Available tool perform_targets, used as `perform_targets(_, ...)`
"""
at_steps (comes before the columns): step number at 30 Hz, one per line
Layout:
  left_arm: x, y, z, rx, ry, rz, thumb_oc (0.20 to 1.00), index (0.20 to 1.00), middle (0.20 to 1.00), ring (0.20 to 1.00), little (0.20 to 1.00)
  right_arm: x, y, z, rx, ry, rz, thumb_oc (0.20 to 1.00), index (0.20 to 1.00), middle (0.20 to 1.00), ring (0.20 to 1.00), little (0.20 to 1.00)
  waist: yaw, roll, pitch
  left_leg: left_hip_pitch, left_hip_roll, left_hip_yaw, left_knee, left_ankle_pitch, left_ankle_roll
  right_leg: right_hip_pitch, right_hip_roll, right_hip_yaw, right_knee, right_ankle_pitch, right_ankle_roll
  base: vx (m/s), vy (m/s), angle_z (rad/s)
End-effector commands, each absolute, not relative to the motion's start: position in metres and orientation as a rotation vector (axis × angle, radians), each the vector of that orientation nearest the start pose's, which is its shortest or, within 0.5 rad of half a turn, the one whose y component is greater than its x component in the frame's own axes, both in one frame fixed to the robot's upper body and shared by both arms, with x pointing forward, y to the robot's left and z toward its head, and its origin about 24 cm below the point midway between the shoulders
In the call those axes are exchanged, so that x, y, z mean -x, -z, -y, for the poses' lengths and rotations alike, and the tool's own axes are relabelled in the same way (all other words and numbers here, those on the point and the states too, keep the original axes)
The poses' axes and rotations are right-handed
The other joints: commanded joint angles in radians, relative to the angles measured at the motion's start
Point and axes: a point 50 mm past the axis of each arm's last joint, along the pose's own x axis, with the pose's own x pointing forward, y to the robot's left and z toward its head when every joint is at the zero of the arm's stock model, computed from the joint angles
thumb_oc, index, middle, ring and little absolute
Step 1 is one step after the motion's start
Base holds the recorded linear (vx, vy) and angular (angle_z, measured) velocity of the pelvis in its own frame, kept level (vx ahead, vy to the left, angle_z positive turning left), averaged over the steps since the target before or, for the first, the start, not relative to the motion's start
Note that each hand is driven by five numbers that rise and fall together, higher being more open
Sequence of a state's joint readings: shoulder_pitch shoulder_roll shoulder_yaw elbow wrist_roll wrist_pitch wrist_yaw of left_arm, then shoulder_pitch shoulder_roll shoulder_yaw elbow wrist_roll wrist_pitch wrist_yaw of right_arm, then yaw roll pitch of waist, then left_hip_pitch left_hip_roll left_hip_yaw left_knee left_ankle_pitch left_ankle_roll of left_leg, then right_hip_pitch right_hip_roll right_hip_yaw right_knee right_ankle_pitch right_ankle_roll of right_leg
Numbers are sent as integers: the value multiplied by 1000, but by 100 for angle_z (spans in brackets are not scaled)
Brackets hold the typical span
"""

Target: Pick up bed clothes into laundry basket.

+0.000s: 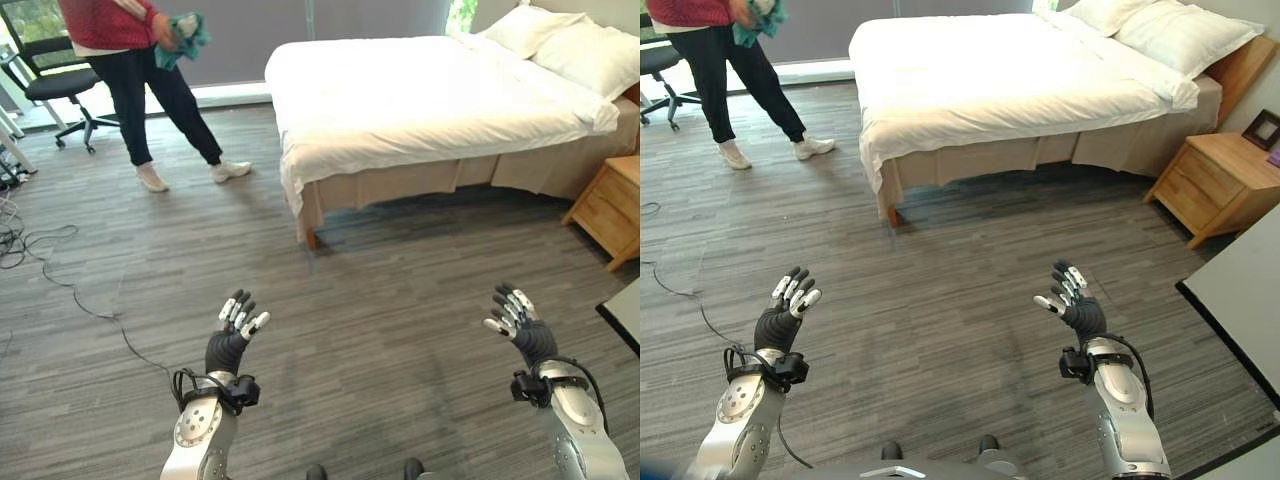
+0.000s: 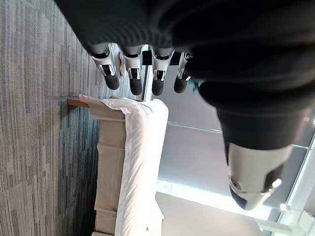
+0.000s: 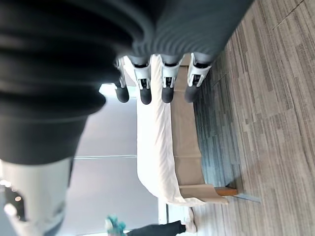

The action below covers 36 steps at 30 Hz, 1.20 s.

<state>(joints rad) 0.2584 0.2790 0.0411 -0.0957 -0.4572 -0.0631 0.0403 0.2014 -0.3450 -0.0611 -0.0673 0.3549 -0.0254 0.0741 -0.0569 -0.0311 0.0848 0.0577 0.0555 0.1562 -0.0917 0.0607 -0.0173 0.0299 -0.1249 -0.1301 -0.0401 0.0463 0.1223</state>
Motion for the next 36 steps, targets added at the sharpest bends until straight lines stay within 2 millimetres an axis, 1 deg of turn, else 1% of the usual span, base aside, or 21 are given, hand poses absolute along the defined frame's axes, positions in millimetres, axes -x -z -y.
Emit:
perform_targets(1,-213,-53,-230,122,-101,55,1000,1000,1000,1000,1000,-223,-60,230,3,-16,55,1000,1000,1000,1000,1000,-6,-27,7,26,9,-35,20,-85,-7,14,6,-17,20,-59,-3,0,0,0)
perform_targets(8,-216,-51,-226,161,-99,58,1000,1000,1000,1000,1000,-223,-58,227,1,-24,47,1000,1000,1000,1000,1000,-20,-20,-6,38,14,-27,17,-87,-11,22,11,-10,17,-63,-5,6,-3,-4)
perform_targets(16,-214,-48,-226,167,-106,47,1000,1000,1000,1000,1000,-222,-59,227,-3,-36,52,1000,1000,1000,1000,1000,-20,-17,-9,43,9,-26,16,-89,-10,28,8,-8,13,-61,-3,5,4,-5)
perform_targets(17,-214,-48,-226,168,-105,48,1000,1000,1000,1000,1000,-222,-59,226,-28,-36,55,1000,1000,1000,1000,1000,-21,-17,-10,43,9,-25,15,-89,-9,28,8,-6,12,-60,-2,0,0,0)
perform_targets(18,-212,-39,-256,14,-237,3,1000,1000,1000,1000,1000,-234,-23,195,-287,-16,-57,1000,1000,1000,1000,1000,34,-8,104,-47,26,-118,50,-73,-22,-64,-57,-24,83,-37,36,-25,-46,-3)
perform_targets(19,-198,-27,-264,69,-340,-33,1000,1000,1000,1000,1000,-236,-38,207,-167,-3,-3,1000,1000,1000,1000,1000,51,-21,100,-38,35,-114,62,-75,-25,-52,-38,-12,57,-33,32,9,-76,-8)
perform_targets(20,-192,-17,-261,127,-347,-69,1000,1000,1000,1000,1000,-232,-33,217,-110,21,-34,1000,1000,1000,1000,1000,49,-27,83,-25,36,-110,53,-76,-24,-34,-31,-15,33,-35,27,13,-82,-6)
perform_targets(21,-192,-17,-261,128,-346,-69,1000,1000,1000,1000,1000,-232,-33,217,-109,21,-35,1000,1000,1000,1000,1000,50,-26,83,-23,36,-110,51,-76,-24,-32,-31,-15,31,-34,27,50,-42,0)
perform_targets(22,-193,-20,-261,147,-351,-52,1000,1000,1000,1000,1000,-229,-30,222,-121,43,-44,1000,1000,1000,1000,1000,44,-29,71,-13,39,-109,54,-80,-24,-17,-22,-6,13,-36,22,38,-20,2)
perform_targets(24,-196,-28,-265,115,-349,-20,1000,1000,1000,1000,1000,-228,-28,224,-99,33,-59,1000,1000,1000,1000,1000,44,-30,60,-3,42,-109,55,-84,-25,-4,-16,0,4,-39,20,47,-6,1)
perform_targets(25,-198,-33,-267,107,-353,1,1000,1000,1000,1000,1000,-228,-28,227,-61,30,-62,1000,1000,1000,1000,1000,41,-32,57,1,44,-108,54,-84,-26,-2,-15,1,5,-40,19,0,0,0)
perform_targets(27,-200,-36,-270,99,-362,18,1000,1000,1000,1000,1000,-228,-30,228,-44,33,-54,1000,1000,1000,1000,1000,39,-32,55,7,45,-106,51,-85,-27,1,-15,2,6,-41,18,29,22,-7)
perform_targets(28,-205,-40,-271,88,-372,39,1000,1000,1000,1000,1000,-231,-33,227,-39,26,-40,1000,1000,1000,1000,1000,33,-32,50,13,44,-104,47,-86,-28,7,-17,2,6,-42,19,40,40,-3)
perform_targets(30,-207,-40,-271,91,-378,42,1000,1000,1000,1000,1000,-234,-36,223,-44,14,-24,1000,1000,1000,1000,1000,30,-32,50,18,43,-103,46,-88,-27,9,-18,7,2,-40,19,32,44,-4)
perform_targets(31,-206,-37,-270,93,-383,29,1000,1000,1000,1000,1000,-237,-36,218,-58,-2,-19,1000,1000,1000,1000,1000,32,-32,53,17,40,-102,52,-93,-24,6,-21,12,2,-37,21,37,107,-8)
perform_targets(32,-206,-39,-274,157,-437,59,1000,1000,1000,1000,1000,-242,-37,214,-37,-26,-23,1000,1000,1000,1000,1000,43,-34,58,10,29,-105,67,-103,-18,1,-33,10,8,-29,27,27,99,-7)
perform_targets(34,-206,-41,-277,171,-459,73,1000,1000,1000,1000,1000,-244,-38,213,-29,-31,-19,1000,1000,1000,1000,1000,46,-36,58,6,24,-105,72,-107,-15,-3,-39,12,11,-27,31,10,90,-3)
perform_targets(36,-208,-50,-284,173,-496,115,1000,1000,1000,1000,1000,-248,-42,215,-3,-38,-15,1000,1000,1000,1000,1000,57,-38,63,-4,6,-113,82,-114,-4,-13,-60,7,39,-27,41,9,138,0)
